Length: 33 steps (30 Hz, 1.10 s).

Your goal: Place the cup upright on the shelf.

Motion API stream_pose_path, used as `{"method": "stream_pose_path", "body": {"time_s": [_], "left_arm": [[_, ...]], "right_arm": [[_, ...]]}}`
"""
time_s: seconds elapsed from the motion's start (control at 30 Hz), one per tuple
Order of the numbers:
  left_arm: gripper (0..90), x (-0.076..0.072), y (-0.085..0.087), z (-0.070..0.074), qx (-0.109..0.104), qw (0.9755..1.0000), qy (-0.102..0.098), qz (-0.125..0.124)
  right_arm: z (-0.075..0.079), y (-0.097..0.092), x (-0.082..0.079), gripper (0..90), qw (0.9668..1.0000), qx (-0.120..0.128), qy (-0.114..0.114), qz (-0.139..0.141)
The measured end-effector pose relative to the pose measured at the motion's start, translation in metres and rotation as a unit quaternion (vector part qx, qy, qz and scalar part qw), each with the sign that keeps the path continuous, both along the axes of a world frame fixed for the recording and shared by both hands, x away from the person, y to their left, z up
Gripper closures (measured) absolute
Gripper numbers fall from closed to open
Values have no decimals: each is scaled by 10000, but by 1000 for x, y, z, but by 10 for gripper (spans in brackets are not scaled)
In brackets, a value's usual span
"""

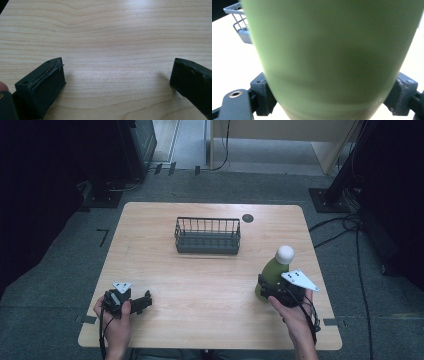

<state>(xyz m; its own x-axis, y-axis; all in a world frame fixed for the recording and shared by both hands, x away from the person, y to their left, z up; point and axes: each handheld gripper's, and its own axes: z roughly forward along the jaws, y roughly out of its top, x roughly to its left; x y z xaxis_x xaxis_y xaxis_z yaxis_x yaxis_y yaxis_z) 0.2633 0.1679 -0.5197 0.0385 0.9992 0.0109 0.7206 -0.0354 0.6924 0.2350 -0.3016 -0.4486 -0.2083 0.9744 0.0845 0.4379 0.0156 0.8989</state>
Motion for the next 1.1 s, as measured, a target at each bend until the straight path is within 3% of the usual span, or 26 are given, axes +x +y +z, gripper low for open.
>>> {"method": "stream_pose_path", "body": {"time_s": [0.03, 0.5, 1.1], "left_arm": [[0, 0, 0, 0, 1, 10000, 0, -1], [0, 0, 0, 0, 0, 10000, 0, 0], [0, 0, 0, 0, -1, 10000, -2, 3]], "right_arm": [[2, 1, -1, 189, 9999, -26, -102, -43], [3, 1, -1, 200, 9998, -29, -171, -136], [19, 10, 5, 201, 9992, 102, -359, -129]]}}
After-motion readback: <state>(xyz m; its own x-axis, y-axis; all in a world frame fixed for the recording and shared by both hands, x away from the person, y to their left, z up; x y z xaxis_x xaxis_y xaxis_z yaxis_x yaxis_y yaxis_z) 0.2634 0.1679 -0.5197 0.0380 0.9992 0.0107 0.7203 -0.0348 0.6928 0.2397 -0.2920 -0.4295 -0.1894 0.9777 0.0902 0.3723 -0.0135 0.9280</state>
